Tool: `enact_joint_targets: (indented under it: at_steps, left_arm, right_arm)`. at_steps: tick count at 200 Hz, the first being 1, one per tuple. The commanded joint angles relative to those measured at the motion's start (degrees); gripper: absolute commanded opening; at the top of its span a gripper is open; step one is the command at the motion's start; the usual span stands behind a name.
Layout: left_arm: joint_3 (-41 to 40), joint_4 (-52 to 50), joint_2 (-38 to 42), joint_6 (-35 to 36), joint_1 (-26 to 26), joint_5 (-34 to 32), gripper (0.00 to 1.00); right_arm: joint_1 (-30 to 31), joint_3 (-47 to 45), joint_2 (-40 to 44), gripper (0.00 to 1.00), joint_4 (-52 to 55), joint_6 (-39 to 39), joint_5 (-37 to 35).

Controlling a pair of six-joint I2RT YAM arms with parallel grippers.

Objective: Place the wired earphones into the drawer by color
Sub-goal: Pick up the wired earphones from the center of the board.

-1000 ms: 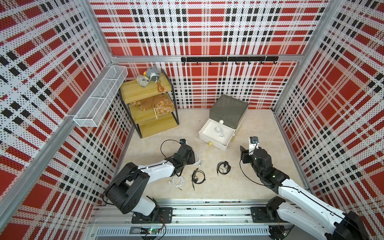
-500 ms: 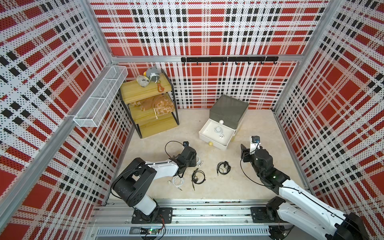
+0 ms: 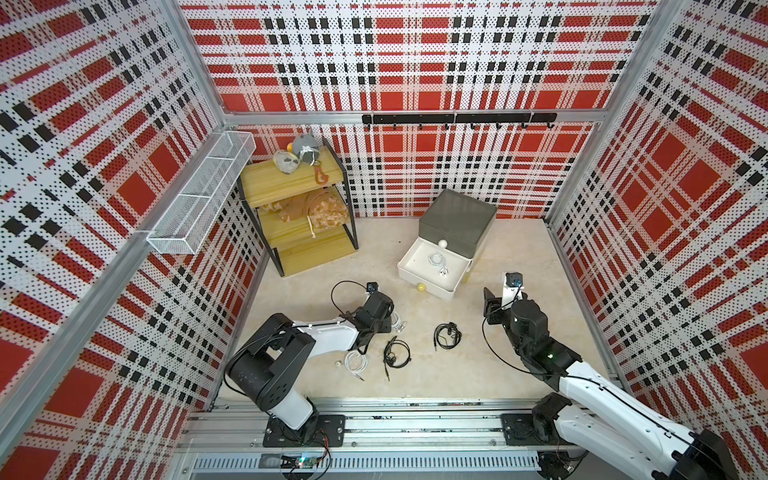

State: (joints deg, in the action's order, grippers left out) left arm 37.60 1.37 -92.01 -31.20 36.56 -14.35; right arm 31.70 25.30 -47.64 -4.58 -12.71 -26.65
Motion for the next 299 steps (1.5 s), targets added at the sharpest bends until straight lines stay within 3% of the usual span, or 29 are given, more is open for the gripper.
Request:
enact_joint_targets:
  at_steps: [1,120,221,299]
  left_arm:
    - [1.8,-1.9,-1.2,0.2,0.6,-0.4,0.35]
    - [2.3,-3.1,0.3,-1.1,1.3,-2.7,0.00]
    - [1.8,-3.0,8.0,-1.4,1.9,-3.6,0.00]
    - [1.0,-3.9,15.7,-0.8,2.0,-3.9,0.00]
  right_arm:
    - [-0.3,-0.9,1.4,0.65,-0.5,0.0,-0.1]
    - [-0.2,-1.3,1.8,0.65,-0.8,0.0,-0.1]
    - [-0.3,-1.4,-4.9,0.66,-4.5,-0.9,1.9]
    - [-0.3,-3.9,-4.9,0.66,-8.6,-0.8,1.8]
